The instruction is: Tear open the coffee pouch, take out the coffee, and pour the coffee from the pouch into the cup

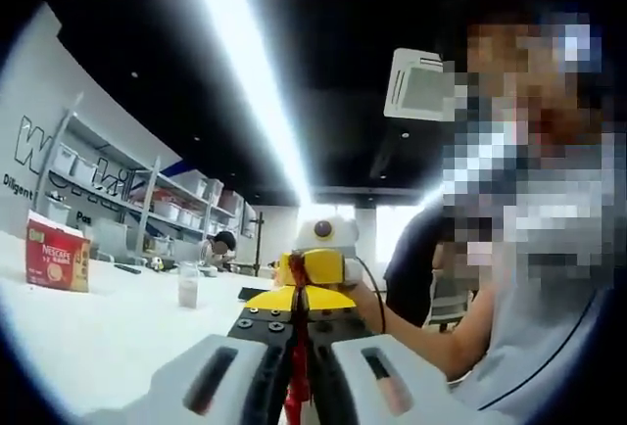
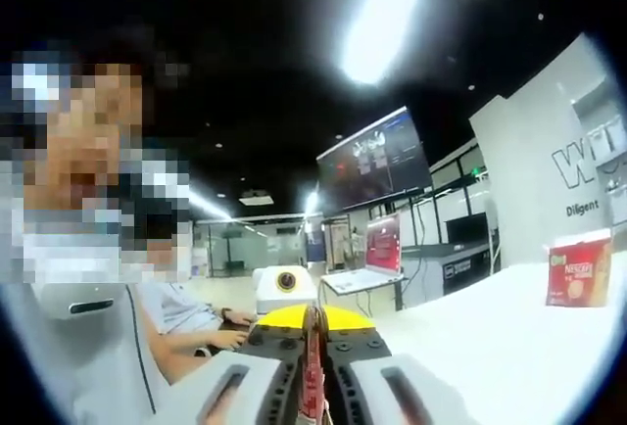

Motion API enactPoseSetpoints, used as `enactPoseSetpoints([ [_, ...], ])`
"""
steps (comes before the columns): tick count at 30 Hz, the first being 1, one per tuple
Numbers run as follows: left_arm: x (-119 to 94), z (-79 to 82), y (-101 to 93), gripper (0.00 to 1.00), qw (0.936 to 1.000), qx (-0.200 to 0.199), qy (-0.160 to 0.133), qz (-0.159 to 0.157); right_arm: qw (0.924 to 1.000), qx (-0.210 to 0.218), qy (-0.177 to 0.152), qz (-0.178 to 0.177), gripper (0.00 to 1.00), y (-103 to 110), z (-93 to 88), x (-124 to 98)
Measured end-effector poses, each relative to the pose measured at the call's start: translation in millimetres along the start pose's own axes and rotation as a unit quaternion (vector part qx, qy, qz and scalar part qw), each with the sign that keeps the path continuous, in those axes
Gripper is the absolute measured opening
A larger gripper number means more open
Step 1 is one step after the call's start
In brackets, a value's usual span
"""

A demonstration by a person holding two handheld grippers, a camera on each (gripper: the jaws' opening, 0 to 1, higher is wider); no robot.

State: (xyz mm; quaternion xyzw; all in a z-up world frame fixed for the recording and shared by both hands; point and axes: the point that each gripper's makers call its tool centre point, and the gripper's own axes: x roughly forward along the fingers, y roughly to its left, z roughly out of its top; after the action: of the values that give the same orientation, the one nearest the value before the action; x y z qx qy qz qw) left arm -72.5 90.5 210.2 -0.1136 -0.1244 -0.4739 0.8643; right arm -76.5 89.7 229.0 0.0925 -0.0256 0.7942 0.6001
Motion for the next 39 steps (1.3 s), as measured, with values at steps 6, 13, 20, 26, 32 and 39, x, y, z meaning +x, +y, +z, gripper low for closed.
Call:
enactPoseSetpoints([
  [6,-1,0.2,0.5,0.04,1.0000,0.002,0.001,0.001,1.0000,-0.002,0.000,0.001,0.05,0,0.3,1],
  [13,1,0.0,-0.1,0.04,1.0000,0.004,0.000,-0.001,1.0000,-0.002,-0.001,0.001,0.04,0,0.4,0],
  [20,2,1.0,1.4,0.09,1.0000,0.008,-0.003,0.002,0.9999,-0.016,0.004,-0.001,0.02,2,2.2,-1],
  [26,-2,24.2,6.7,0.08,0.9998,0.012,0.011,-0.015,0.9987,-0.037,0.030,0.014,0.02,5,6.0,-4],
  [32,6,30.9,-0.4,0.05,0.9967,0.034,0.054,-0.050,0.9980,-0.041,0.041,0.024,0.02,6,9.2,-6],
  [39,5,29.0,-4.4,0.09,0.9962,0.027,0.055,-0.061,0.9978,-0.042,0.045,0.023,0.02,5,8.4,-8],
])
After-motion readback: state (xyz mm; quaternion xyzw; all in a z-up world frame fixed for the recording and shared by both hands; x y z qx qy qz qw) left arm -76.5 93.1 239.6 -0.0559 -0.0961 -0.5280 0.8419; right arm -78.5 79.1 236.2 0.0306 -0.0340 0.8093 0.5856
